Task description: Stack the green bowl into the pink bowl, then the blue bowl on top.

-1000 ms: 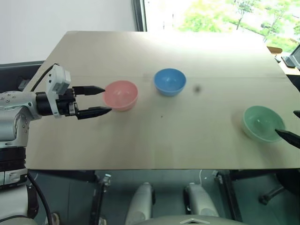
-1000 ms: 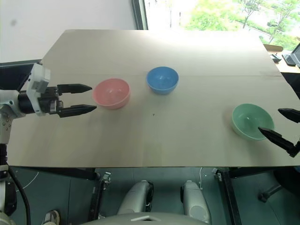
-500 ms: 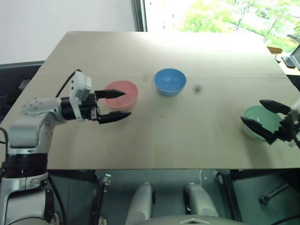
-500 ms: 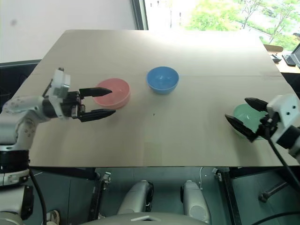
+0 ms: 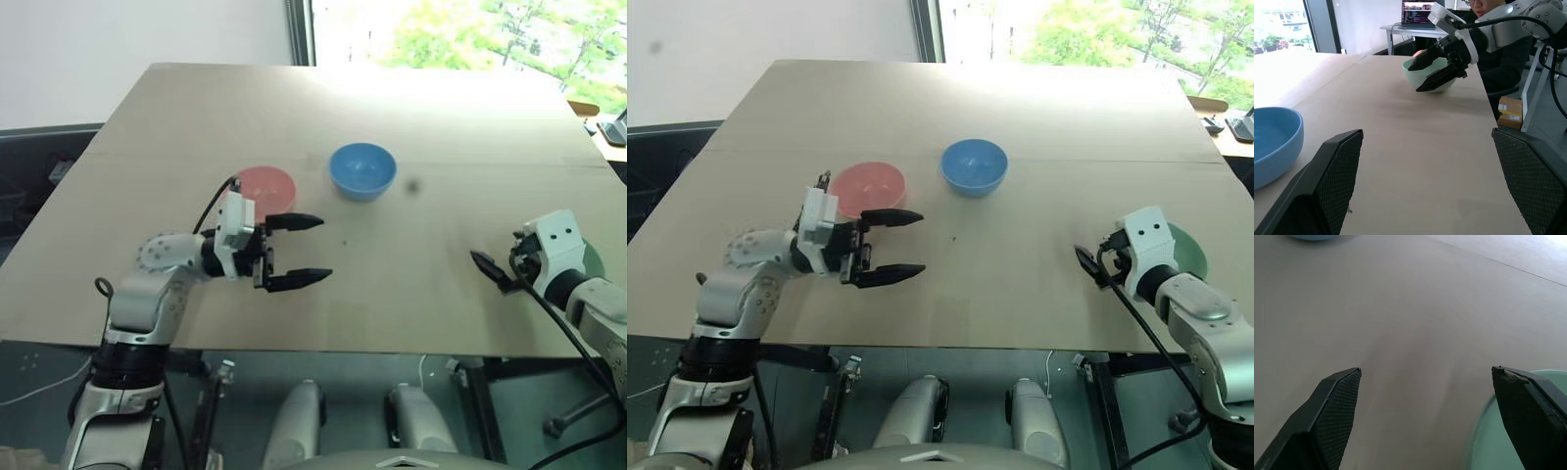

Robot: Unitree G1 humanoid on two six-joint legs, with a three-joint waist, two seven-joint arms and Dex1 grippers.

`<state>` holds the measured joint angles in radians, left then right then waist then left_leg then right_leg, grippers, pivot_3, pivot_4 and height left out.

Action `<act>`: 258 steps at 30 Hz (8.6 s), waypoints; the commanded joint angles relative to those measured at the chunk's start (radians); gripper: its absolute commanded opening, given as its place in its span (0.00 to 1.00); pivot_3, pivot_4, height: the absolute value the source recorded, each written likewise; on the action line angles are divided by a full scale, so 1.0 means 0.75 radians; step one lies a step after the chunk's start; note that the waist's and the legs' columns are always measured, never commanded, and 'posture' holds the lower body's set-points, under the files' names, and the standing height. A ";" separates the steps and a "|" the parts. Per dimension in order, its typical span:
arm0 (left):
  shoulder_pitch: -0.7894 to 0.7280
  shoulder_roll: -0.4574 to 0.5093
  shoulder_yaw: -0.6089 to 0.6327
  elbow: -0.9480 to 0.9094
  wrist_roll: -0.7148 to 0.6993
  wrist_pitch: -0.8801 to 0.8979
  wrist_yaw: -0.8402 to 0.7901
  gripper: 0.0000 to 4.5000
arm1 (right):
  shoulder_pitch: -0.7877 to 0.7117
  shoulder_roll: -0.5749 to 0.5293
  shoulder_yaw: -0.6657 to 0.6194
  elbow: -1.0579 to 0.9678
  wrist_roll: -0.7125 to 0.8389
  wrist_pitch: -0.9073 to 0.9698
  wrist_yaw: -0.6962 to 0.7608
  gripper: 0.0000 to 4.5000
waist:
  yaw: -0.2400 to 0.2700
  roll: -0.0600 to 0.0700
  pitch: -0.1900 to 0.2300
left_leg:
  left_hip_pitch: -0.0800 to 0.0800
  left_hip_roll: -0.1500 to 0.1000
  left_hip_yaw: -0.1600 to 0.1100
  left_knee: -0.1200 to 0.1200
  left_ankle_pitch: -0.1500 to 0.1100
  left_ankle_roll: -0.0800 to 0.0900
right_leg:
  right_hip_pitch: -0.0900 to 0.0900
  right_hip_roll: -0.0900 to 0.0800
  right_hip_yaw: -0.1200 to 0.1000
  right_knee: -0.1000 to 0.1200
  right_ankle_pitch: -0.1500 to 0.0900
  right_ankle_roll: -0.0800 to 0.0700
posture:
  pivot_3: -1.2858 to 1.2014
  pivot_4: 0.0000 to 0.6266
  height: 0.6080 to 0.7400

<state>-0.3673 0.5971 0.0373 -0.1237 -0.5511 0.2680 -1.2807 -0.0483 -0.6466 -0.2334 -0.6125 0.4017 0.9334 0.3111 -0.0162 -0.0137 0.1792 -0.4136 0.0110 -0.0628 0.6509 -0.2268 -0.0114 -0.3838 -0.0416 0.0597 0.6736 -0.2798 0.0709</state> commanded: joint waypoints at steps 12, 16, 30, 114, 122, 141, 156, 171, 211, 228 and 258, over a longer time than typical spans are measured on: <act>-0.213 0.094 -0.170 -0.166 0.744 0.605 0.907 0.99 | -0.067 0.144 0.198 0.066 0.069 -0.771 0.526 1.00 | 0.000 -0.003 0.001 | 0.000 -0.002 -0.003 0.002 0.000 0.000 | 0.002 0.000 -0.003 0.000 0.000 0.001 | 0.52 0.24 1.00; -0.260 0.156 -0.259 -0.239 0.752 0.723 0.825 0.99 | -0.114 0.136 0.231 0.162 0.067 -0.855 0.628 1.00 | -0.005 -0.002 0.001 | 0.000 -0.001 -0.004 0.000 0.000 0.000 | 0.001 0.000 -0.004 0.000 0.000 0.000 | 0.52 0.24 1.00; -0.391 0.306 -0.499 -0.273 0.796 0.953 0.682 0.99 | -0.222 0.070 0.210 0.365 0.048 -0.981 0.779 1.00 | 0.001 -0.002 0.002 | 0.000 -0.001 -0.003 0.000 0.000 0.000 | 0.001 0.000 -0.004 0.000 0.000 0.000 | 0.52 0.24 1.00; -0.372 0.062 -0.011 0.131 -0.007 0.060 -0.107 0.47 | -0.111 0.031 0.044 -0.196 -0.008 0.167 0.018 0.03 | -0.012 0.000 0.001 | 0.000 0.000 -0.002 0.002 0.000 0.000 | 0.001 0.001 -0.002 0.001 0.000 0.000 | 0.52 0.24 1.00; -0.297 0.111 0.019 0.165 0.021 0.020 -0.088 0.47 | -0.495 0.123 0.442 -0.062 -0.001 -0.176 0.296 0.03 | -0.034 0.001 0.002 | -0.001 0.001 -0.003 0.001 0.000 0.000 | 0.001 0.001 -0.003 0.000 0.000 0.000 | 0.52 0.24 1.00; -0.130 0.199 0.129 0.057 0.021 0.034 0.062 0.47 | -0.736 0.225 0.725 0.317 -0.131 -0.443 0.584 0.82 | -0.030 0.001 0.002 | -0.003 0.000 -0.003 0.001 0.000 0.000 | -0.004 0.000 -0.003 0.001 0.000 0.000 | 0.52 0.24 1.00; -0.453 0.144 -0.075 0.475 0.562 -0.267 0.460 0.47 | -0.318 0.131 0.181 -0.117 0.002 -0.368 0.389 0.86 | 0.007 0.000 0.002 | -0.004 -0.001 -0.004 0.001 0.000 0.000 | -0.004 0.000 -0.004 0.002 0.000 0.000 | 0.52 0.24 1.00; -1.216 -0.109 -0.655 1.609 1.302 -1.198 0.630 0.47 | -0.193 0.025 0.017 -0.184 0.050 -0.360 0.331 0.86 | 0.001 -0.002 0.004 | -0.006 -0.002 -0.002 0.000 0.000 0.000 | -0.004 0.000 -0.002 -0.002 0.000 0.000 | 0.52 0.24 1.00; -1.232 -0.086 -0.415 1.258 0.883 -1.099 -0.001 0.02 | 0.038 -0.072 -0.161 -0.258 0.180 -0.437 0.357 0.87 | -0.007 -0.003 0.004 | -0.016 -0.001 -0.003 0.005 0.000 0.000 | -0.016 0.001 -0.002 0.006 0.000 0.000 | 0.52 0.24 1.00; -1.226 -0.103 -0.540 1.613 1.248 -1.009 0.547 0.53 | -0.033 -0.062 -0.034 -0.242 0.157 -0.470 0.337 0.87 | -0.004 -0.004 0.005 | -0.018 -0.002 -0.004 0.006 0.000 0.000 | -0.016 0.000 -0.004 0.006 0.000 0.000 | 0.52 0.24 1.00; -1.339 -0.326 -0.889 1.869 1.742 -1.114 1.175 0.21 | -0.036 -0.041 0.010 -0.219 0.120 -0.513 0.319 0.87 | 0.002 -0.004 0.004 | -0.018 -0.003 -0.005 0.006 0.000 0.000 | -0.016 0.000 -0.004 0.007 0.000 0.000 | 0.52 0.24 1.00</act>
<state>-1.3352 0.3531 -0.6297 1.2796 0.7543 -0.5514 -0.4157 -0.0721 -0.6809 -0.2085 -0.7550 0.4915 0.5703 0.5582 -0.0149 -0.0166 0.1825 -0.4274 0.0088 -0.0662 0.6557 -0.2266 -0.0113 -0.3959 -0.0416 0.0566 0.6786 -0.2798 0.0713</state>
